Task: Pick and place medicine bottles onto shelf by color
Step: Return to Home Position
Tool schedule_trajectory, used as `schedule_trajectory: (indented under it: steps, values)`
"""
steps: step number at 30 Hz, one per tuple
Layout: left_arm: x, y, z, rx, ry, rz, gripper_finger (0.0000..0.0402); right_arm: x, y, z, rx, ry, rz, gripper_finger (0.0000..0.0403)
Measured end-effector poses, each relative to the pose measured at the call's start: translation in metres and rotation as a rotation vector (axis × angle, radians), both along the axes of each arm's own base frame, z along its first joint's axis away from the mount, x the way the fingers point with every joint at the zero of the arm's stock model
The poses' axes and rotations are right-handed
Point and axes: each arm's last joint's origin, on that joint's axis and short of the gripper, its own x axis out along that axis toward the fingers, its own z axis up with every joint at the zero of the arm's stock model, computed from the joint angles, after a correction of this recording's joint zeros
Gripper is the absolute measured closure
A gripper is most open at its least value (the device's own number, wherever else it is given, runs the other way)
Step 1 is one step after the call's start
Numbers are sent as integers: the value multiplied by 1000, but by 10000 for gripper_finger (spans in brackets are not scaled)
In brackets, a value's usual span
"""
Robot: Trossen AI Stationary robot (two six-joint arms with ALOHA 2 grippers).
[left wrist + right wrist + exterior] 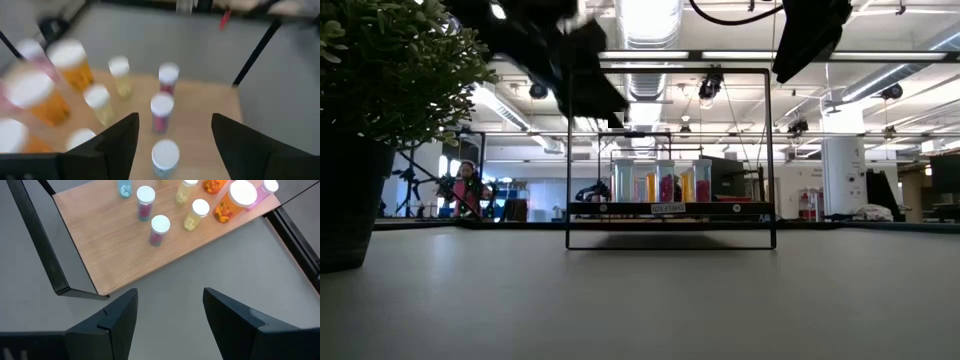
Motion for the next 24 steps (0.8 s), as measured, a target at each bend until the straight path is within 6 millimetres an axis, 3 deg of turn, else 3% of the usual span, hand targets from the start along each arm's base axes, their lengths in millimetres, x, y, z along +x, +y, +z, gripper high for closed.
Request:
schedule_trajectory:
  steps: [5,10,17,24]
  values:
    - [-44,-7,41,82,-92,20,166,0,0,0,0,0,0,186]
    - [-95,-18,53,154,-122,4,166,0,0,0,0,0,0,186]
    - [-152,-30,27,186,-222,38,166,0,0,0,0,0,0,186]
    - [-175,-35,-9,209,-344,57,166,0,0,0,0,0,0,186]
